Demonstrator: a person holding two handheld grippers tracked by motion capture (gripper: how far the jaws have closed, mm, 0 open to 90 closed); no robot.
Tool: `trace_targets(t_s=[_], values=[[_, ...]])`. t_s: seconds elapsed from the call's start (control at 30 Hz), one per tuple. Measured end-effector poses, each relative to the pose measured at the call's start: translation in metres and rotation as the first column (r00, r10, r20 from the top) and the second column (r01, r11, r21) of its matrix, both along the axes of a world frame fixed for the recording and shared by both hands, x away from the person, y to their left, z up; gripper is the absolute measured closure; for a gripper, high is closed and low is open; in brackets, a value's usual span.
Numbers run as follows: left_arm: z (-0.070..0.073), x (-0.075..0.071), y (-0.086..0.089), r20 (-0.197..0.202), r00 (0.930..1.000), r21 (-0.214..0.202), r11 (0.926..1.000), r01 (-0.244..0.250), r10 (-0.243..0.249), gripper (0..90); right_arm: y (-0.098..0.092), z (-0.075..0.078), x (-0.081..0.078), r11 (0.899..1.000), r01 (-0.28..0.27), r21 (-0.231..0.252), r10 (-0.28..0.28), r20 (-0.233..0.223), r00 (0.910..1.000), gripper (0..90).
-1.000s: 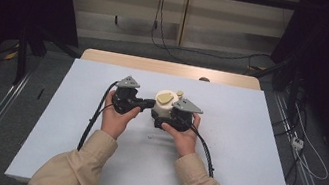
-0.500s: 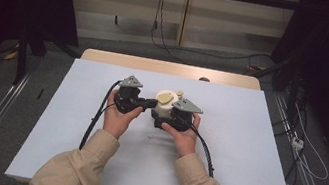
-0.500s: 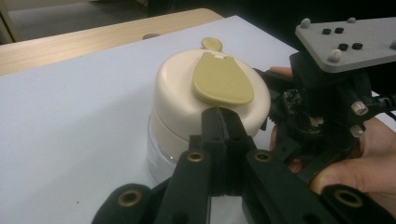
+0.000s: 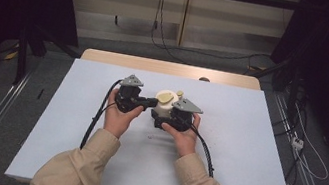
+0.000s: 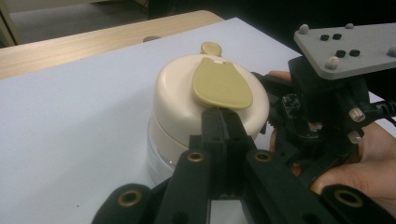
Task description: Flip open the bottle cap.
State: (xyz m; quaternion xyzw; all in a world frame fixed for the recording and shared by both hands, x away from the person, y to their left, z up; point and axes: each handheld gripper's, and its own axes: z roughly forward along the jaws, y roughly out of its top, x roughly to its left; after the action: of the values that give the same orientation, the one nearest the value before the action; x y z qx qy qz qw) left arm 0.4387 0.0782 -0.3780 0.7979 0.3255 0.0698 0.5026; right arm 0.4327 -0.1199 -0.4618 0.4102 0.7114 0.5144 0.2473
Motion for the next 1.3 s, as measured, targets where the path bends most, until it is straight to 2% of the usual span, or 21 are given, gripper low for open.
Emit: trace_targets(t_s=[0.97,1.3], values=[[0.011,0.002,-0.004,0.016,0.9999,-0.003,1.0,0.001,-0.001,90.0,0.0,0.0,0.0,1.0,0.001,0.001,-0.001,-0.003,1.0,4.6],[0.013,0.004,-0.005,0.013,0.9999,-0.02,0.9998,-0.004,0.004,90.0,0.0,0.0,0.0,1.0,0.001,0.001,-0.001,-0.004,1.0,4.6]])
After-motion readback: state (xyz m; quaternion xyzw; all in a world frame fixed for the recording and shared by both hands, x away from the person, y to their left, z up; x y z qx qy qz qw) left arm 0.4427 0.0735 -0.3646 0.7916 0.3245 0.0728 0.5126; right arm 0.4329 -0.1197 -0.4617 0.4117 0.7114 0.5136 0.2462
